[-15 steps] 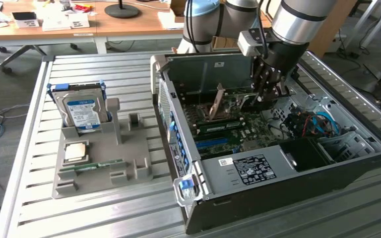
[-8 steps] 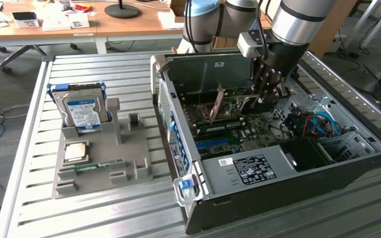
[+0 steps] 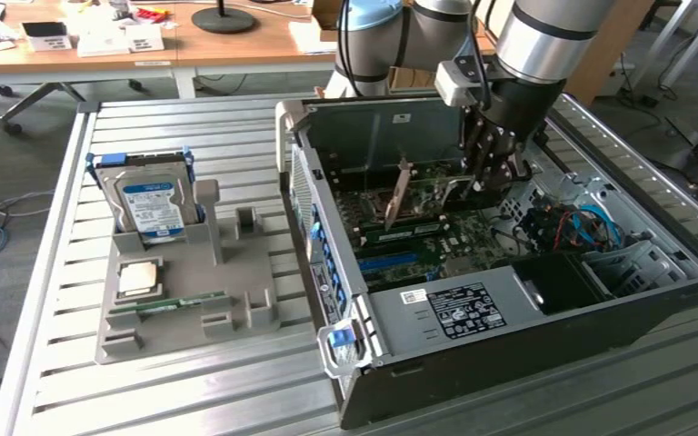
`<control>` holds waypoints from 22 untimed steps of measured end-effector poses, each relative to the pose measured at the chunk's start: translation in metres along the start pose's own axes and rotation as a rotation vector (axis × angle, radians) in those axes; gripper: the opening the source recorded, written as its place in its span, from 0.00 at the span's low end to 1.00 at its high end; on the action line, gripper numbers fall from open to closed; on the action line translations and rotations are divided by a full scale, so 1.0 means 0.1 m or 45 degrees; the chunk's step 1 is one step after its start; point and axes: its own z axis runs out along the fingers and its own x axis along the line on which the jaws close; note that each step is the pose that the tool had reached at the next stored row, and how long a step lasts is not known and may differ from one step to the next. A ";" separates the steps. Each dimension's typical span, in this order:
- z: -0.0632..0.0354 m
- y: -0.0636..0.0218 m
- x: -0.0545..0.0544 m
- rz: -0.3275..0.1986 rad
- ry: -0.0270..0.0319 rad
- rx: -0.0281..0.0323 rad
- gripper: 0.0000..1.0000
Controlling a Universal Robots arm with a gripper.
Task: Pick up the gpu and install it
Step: 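Insert the gpu into the slot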
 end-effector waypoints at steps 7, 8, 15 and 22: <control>0.010 0.034 0.00 0.000 0.0001 0.0002 0.27; 0.012 0.040 0.00 0.000 0.0001 0.0002 0.27; 0.013 0.044 0.00 0.000 0.0001 0.0002 0.27; 0.013 0.144 0.01 0.000 -0.0001 0.0002 0.27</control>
